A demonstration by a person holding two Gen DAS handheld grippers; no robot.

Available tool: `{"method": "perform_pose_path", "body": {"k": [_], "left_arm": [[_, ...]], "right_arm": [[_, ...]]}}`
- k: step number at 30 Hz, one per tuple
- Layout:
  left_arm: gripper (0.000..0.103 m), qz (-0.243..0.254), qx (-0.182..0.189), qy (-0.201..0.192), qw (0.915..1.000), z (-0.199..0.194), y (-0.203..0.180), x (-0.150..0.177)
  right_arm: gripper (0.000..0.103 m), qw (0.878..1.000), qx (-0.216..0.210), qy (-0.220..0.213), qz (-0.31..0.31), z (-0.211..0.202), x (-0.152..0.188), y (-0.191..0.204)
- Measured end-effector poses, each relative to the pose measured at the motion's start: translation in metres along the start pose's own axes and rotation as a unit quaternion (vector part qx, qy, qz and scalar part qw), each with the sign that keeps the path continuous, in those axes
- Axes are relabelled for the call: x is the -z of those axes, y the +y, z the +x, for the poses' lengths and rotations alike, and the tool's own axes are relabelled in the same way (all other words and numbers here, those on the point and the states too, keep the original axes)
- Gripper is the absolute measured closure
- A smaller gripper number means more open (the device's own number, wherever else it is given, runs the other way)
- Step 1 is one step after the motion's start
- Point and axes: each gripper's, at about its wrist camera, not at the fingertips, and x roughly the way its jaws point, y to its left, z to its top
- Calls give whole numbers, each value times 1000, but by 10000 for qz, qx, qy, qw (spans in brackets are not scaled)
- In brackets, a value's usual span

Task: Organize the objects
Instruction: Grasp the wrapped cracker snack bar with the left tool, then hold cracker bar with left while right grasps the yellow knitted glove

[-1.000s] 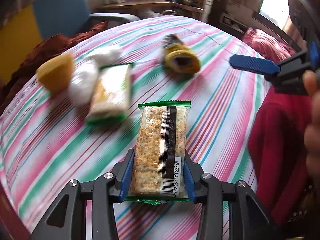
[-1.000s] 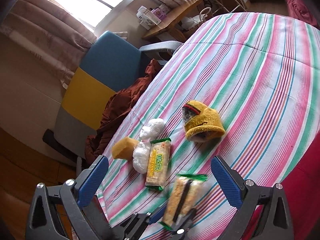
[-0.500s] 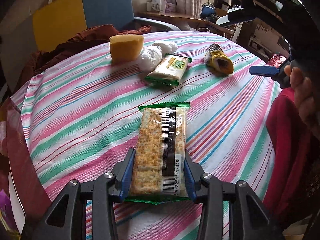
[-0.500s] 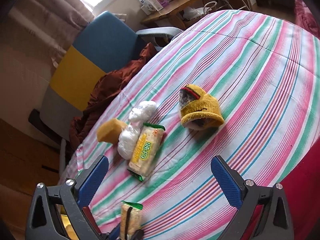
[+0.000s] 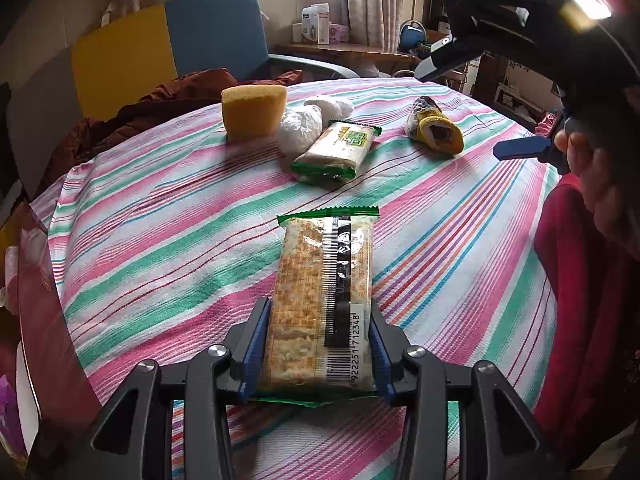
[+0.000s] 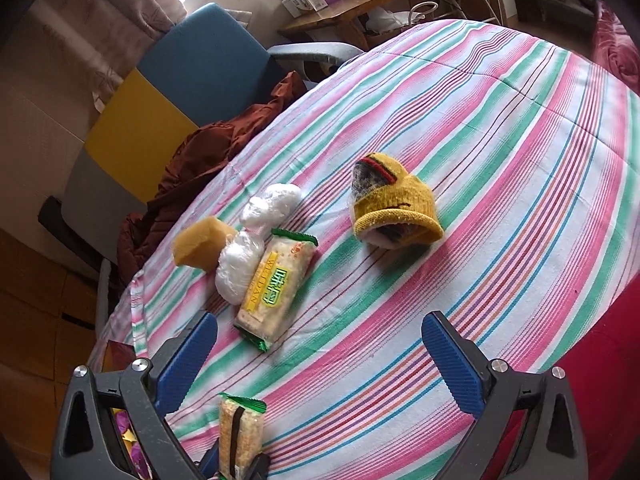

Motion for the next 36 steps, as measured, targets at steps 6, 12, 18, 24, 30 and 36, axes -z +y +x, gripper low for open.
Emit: {"method": "perform_pose_path", "body": {"k": [6,12,18,24,30,36], "left_arm": [[57,-33,49,-33,10000,-1,1,1],[57,-75,98,-62,9999,-1,2,1],[57,-98,123,-62,9999,0,2,0],[57,-110,136,-72,9998,0,2,0],[56,-91,109,-97,9999,0,2,1],[58,-110,123,-69,9998,-1,3,-1]], "right_arm": [[0,9995,267,146,-78,1,-6,1],[0,9955,819,51,-466,3,-43,1],[11,9874,1301,519,-732,45,-80,-7],[42,9651,1890,1054,-1473,79,-84,-7],[66,9626,1543,936,-2020,57,-73,13],[67,9671,1055,633,-2227,14,-47,31]]}}
